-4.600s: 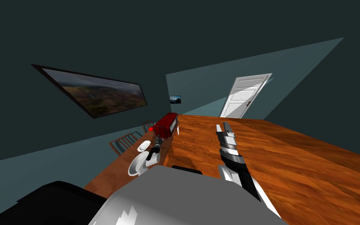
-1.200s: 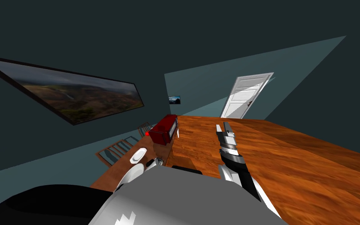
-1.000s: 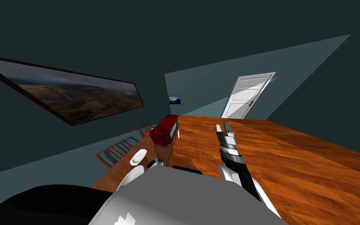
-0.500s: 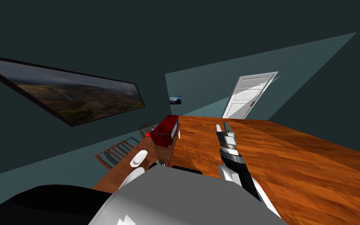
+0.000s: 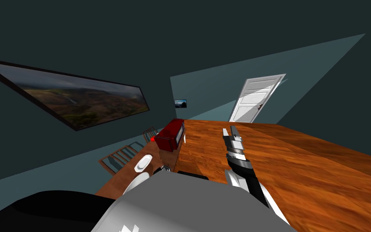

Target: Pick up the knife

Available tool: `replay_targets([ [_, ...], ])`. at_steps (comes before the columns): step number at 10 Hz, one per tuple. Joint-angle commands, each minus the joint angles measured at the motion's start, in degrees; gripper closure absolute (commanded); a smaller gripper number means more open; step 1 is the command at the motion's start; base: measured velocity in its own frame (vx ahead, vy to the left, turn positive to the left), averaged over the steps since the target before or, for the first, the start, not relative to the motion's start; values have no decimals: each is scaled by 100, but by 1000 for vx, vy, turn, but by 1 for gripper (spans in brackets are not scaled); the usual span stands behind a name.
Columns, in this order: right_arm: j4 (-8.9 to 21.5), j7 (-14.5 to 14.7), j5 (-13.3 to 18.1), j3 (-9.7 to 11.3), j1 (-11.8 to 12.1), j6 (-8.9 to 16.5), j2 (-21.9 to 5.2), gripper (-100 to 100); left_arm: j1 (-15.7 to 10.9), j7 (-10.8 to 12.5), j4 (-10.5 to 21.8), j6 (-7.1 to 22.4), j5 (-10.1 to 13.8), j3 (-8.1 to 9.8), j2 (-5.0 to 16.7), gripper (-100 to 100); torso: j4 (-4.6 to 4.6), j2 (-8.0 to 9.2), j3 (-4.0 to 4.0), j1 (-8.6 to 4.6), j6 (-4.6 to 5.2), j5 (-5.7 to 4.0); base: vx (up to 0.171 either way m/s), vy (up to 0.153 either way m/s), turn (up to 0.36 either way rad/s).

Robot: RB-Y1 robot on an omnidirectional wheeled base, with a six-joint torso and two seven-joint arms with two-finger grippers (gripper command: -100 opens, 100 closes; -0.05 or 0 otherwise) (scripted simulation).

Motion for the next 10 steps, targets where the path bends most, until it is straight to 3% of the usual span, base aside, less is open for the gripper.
replay_targets([
  [1,0,0,0,0,0,0,0,0,-103,33,44,109,118,-55,209,100,0,0,0,0,0,0,-45,-44,-28],
  [4,0,0,0,1,-1,0,1,0,-122,46,22,181,132,-50,268,100,2,16,8,-20,0,-4,-38,-51,-3],
  [7,0,0,0,1,-1,0,1,0,-199,98,-66,470,189,-29,507,100,2,16,9,-23,1,-3,-42,-62,-12],
  [9,0,0,0,0,0,0,0,0,-192,109,-90,488,114,32,474,100,3,14,8,-19,1,-4,-24,-30,-2],
  [10,0,0,0,0,0,0,0,0,-201,100,-67,473,147,7,484,0,1,8,5,-9,0,-2,0,0,0],
])
